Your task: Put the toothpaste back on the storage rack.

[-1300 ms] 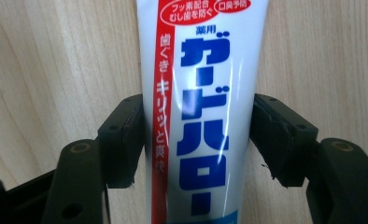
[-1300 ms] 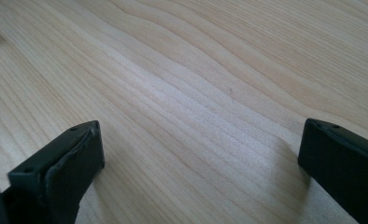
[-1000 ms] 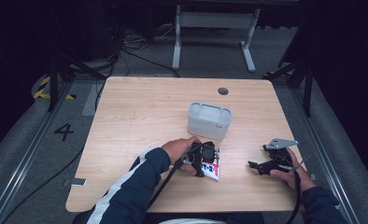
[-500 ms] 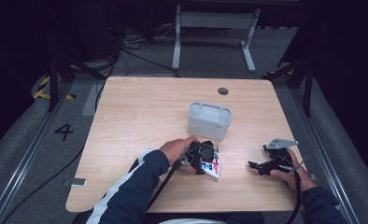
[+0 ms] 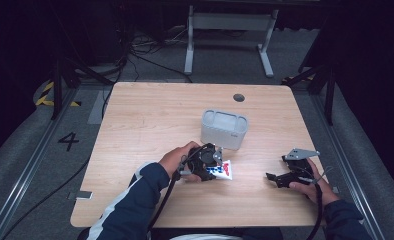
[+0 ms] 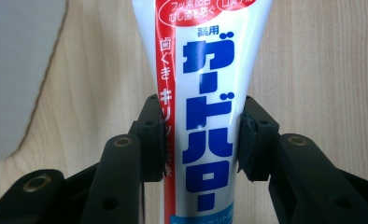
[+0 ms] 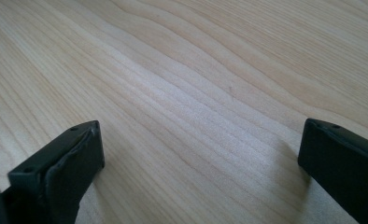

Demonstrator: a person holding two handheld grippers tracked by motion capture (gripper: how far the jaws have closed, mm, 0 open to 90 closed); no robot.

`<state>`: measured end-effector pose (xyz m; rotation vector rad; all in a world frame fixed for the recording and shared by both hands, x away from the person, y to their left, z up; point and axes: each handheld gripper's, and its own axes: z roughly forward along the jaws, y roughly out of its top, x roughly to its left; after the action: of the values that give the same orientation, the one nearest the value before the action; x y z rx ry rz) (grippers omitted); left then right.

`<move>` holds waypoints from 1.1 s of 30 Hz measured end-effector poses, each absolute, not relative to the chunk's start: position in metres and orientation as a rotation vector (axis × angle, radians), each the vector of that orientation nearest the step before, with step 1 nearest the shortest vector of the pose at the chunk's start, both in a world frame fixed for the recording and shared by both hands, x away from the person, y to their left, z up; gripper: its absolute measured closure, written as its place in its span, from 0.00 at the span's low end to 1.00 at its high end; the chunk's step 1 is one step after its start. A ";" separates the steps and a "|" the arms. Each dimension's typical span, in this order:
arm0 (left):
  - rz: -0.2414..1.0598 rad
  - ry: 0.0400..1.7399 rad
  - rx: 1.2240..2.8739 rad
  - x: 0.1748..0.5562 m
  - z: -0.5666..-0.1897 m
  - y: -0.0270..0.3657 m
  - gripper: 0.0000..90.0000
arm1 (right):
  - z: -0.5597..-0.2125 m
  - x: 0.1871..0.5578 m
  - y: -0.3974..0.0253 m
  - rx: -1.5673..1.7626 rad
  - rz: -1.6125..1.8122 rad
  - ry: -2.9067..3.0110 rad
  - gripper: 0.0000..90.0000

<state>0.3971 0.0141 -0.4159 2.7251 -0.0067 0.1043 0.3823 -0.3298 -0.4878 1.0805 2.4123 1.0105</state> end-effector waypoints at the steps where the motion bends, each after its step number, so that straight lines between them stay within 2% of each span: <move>1: 0.100 -0.001 2.717 0.397 -0.415 0.016 0.67 | -0.488 0.382 -0.330 1.080 1.010 2.412 0.01; 22: 0.136 0.137 2.535 0.387 -0.401 0.067 0.68 | -0.488 0.382 -0.330 1.076 1.008 2.411 0.01; 33: 0.164 0.192 2.425 0.388 -0.393 0.076 0.68 | -0.488 0.382 -0.330 1.076 1.008 2.412 0.01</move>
<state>0.3880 0.0762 -0.3929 2.4254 0.1917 0.1639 0.3821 -0.3301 -0.4879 1.0764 2.4118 1.0079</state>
